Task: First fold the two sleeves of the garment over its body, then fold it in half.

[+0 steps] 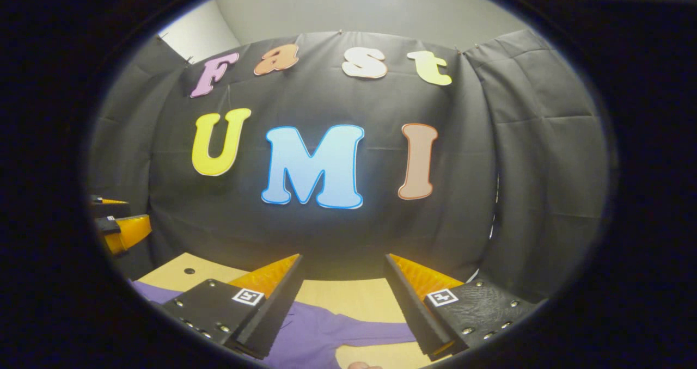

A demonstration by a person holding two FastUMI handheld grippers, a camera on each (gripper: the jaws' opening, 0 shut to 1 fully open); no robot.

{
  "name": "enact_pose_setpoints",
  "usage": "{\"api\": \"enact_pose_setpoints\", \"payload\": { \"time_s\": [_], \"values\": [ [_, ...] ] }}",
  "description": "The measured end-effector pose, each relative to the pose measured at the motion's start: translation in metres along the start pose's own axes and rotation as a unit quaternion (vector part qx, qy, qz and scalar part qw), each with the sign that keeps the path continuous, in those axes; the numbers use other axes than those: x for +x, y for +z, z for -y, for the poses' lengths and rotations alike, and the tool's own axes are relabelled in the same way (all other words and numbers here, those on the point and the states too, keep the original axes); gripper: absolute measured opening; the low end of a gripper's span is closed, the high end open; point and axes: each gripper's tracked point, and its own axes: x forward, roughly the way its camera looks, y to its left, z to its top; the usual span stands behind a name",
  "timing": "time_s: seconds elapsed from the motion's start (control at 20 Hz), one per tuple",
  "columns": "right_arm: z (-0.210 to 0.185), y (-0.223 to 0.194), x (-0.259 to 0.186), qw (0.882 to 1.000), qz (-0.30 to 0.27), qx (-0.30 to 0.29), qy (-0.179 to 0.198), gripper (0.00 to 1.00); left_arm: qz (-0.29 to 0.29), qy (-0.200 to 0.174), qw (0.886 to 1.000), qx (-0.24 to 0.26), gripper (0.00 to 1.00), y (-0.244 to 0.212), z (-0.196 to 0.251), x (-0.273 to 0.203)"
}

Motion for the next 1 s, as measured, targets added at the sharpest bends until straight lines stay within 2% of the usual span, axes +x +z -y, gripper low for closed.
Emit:
{"api": "enact_pose_setpoints", "payload": {
  "time_s": [0.25, 0.45, 0.75, 0.8, 0.85, 0.9, 0.95, 1.0],
  "values": [
    [0.012, -0.012, 0.003, 1.000, -0.012, 0.009, -0.005, 0.93, 0.006, 0.002, 1.000, 0.012, 1.00, 0.008, 0.011, -0.007],
    [0.044, -0.034, 0.008, 0.999, -0.033, 0.022, -0.034, 0.93, 0.002, 0.008, 1.000, 0.010, 1.00, 0.005, 0.009, -0.007],
    [0.102, -0.087, 0.020, 0.993, -0.080, 0.020, -0.083, 0.93, -0.005, 0.025, 1.000, 0.008, 1.00, 0.002, 0.001, -0.015],
    [0.112, -0.096, 0.023, 0.992, -0.090, 0.019, -0.092, 0.97, -0.007, 0.029, 1.000, 0.007, 1.00, 0.001, 0.001, -0.013],
    [0.122, -0.109, 0.026, 0.990, -0.099, 0.017, -0.100, 0.97, -0.009, 0.032, 0.999, 0.005, 1.00, 0.000, -0.001, -0.013],
    [0.131, -0.120, 0.029, 0.988, -0.110, 0.016, -0.107, 0.93, -0.012, 0.036, 0.999, 0.004, 1.00, -0.001, 0.000, -0.012],
    [0.140, -0.132, 0.032, 0.986, -0.121, 0.016, -0.114, 0.97, -0.014, 0.040, 0.999, 0.002, 1.00, -0.002, 0.000, -0.011],
    [0.150, -0.144, 0.032, 0.984, -0.132, 0.018, -0.122, 0.93, -0.016, 0.043, 0.999, 0.001, 1.00, -0.005, -0.002, -0.012]
  ]
}}
